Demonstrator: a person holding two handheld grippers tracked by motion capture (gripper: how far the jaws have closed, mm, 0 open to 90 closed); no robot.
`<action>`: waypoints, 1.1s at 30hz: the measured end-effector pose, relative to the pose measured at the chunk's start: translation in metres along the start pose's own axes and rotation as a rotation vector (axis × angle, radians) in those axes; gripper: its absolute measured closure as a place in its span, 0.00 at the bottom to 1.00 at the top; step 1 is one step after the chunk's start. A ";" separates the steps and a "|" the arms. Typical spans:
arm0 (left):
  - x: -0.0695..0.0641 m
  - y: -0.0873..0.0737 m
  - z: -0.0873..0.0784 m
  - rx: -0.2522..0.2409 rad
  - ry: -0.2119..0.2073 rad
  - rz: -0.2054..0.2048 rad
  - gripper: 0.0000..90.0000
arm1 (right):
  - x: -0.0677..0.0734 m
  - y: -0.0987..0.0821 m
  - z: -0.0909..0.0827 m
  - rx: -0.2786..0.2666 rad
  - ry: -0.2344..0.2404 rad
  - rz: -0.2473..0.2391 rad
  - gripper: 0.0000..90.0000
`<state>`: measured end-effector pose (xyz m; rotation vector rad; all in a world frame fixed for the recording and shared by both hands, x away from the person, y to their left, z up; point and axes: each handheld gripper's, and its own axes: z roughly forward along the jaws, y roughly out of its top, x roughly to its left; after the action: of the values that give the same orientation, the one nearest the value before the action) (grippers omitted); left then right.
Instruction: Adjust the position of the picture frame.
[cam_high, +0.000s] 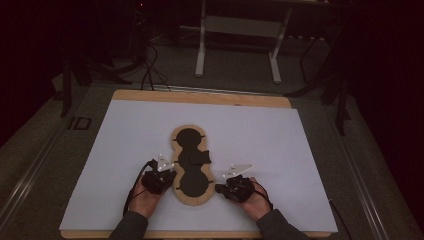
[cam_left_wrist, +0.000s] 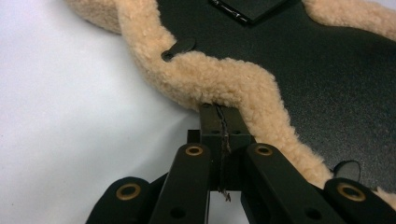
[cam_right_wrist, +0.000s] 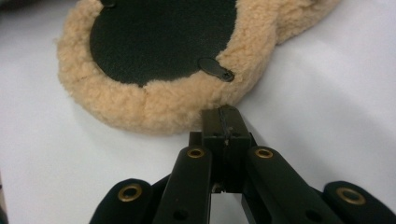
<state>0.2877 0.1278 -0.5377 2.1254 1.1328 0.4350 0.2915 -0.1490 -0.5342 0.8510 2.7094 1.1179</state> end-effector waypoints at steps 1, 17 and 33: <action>0.001 0.000 0.000 -0.002 0.001 0.000 1.00 | 0.001 0.000 0.000 0.000 0.002 -0.005 1.00; 0.019 0.001 0.001 -0.006 0.006 -0.035 1.00 | 0.023 0.004 0.011 -0.002 0.068 -0.081 1.00; 0.022 -0.002 -0.028 -0.060 0.055 -0.063 0.95 | 0.035 0.013 0.022 -0.016 0.085 -0.119 1.00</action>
<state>0.2835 0.1581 -0.5196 2.0317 1.1989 0.4947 0.2741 -0.1093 -0.5375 0.6452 2.7729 1.1742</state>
